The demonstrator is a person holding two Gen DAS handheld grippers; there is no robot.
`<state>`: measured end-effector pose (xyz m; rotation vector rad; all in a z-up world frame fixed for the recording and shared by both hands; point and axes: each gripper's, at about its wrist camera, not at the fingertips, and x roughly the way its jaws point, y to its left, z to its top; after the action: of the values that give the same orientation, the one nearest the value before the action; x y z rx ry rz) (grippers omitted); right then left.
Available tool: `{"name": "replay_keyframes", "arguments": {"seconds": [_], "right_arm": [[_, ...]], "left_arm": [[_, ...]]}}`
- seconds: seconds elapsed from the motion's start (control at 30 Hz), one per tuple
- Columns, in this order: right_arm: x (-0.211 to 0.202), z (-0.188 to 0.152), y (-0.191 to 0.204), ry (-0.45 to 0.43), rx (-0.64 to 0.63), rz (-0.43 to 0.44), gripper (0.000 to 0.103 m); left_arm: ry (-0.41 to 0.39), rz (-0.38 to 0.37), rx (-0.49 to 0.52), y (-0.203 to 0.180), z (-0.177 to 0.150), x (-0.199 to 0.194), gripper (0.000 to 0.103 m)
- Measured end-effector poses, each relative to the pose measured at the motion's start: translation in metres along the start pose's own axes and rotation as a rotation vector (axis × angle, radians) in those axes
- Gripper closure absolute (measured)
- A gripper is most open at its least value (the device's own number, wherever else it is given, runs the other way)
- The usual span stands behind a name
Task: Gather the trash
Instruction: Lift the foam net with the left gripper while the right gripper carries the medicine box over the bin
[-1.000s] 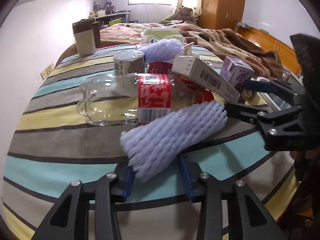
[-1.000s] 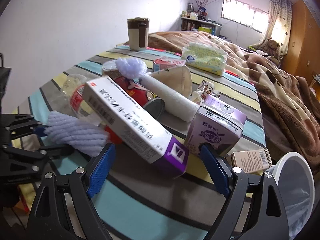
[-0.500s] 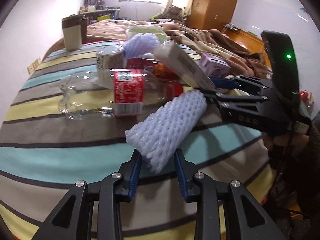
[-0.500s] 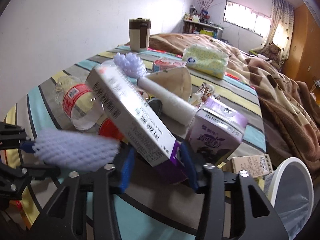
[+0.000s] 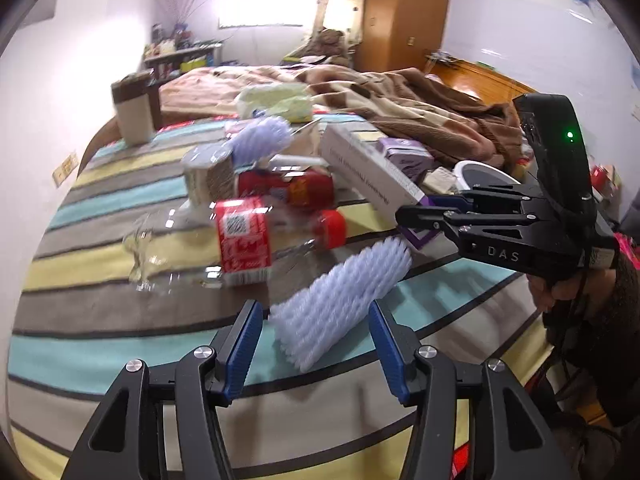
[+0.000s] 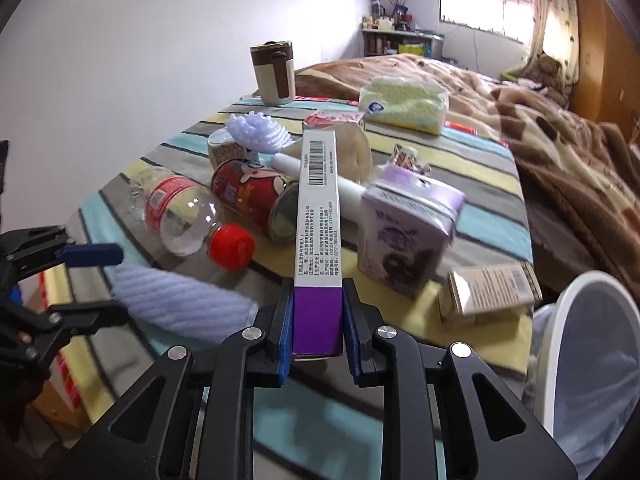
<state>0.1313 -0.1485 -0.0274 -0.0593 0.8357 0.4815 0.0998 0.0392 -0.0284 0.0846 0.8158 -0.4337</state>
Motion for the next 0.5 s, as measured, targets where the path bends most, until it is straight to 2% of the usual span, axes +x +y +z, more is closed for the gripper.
{"name": "replay_keyframes", "arguments": {"seconds": [0.2,0.3,0.37,0.4,0.5], "right_arm": [[-0.016,-0.013,-0.007,0.040,0.027,0.012,0.081],[-0.024,-0.024,-0.009,0.076,0.014,-0.021,0.081],[-0.028,-0.029,-0.010,0.108,-0.004,-0.032,0.081],[-0.029,-0.031,-0.010,0.121,-0.009,-0.052,0.081],[-0.032,-0.035,-0.015,0.143,0.008,-0.044,0.080]], "left_arm": [[0.036,0.003,0.079,-0.012,0.009,0.022,0.046],[0.039,0.012,0.103,-0.015,0.011,0.031,0.046],[0.036,0.011,0.138,-0.021,0.011,0.034,0.042],[0.039,0.004,0.153,-0.023,0.011,0.036,0.037],[0.050,0.002,0.170,-0.026,0.011,0.041,0.036]]}}
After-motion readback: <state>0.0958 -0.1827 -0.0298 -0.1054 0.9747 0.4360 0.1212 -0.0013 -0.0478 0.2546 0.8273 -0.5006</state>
